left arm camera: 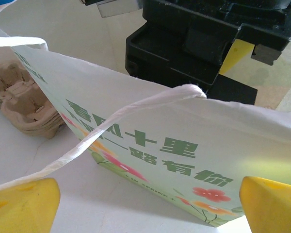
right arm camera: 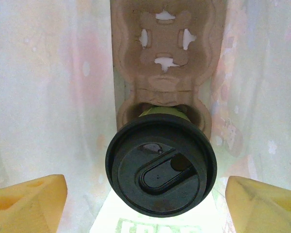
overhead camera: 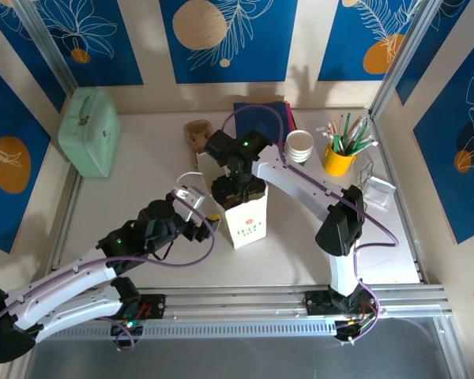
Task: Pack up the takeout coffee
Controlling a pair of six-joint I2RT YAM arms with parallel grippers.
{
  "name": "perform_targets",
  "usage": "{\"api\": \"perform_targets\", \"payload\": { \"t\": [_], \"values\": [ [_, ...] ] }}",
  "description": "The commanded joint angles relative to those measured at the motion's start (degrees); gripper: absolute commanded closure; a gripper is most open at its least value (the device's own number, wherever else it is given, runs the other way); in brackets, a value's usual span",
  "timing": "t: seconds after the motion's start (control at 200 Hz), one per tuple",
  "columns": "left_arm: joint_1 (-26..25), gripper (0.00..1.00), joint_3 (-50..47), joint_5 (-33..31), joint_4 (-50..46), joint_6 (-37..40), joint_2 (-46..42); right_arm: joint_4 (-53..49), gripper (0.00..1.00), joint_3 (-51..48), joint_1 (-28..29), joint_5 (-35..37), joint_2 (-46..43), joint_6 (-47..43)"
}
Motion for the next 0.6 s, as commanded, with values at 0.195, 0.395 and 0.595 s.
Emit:
{"api": "perform_targets", "payload": {
  "t": [0.195, 0.395, 0.595],
  "values": [
    [-0.4, 0.05, 0.3, -0.8, 0.2, -0.5, 0.0, -2.3, 0.20, 3.2, 0.4, 0.1, -0.3, -1.2],
    [-0.4, 0.05, 0.4, -0.9, 0.2, -0.3, 0.3, -3.0, 0.25, 4.8, 0.6, 0.1, -0.1, -1.5],
    [-0.5, 0.05, 1.3, -0.8, -0.1, 0.1, 0.8, -4.9, 0.27, 9.2, 1.1, 1.2, -0.1, -2.1]
  ]
}}
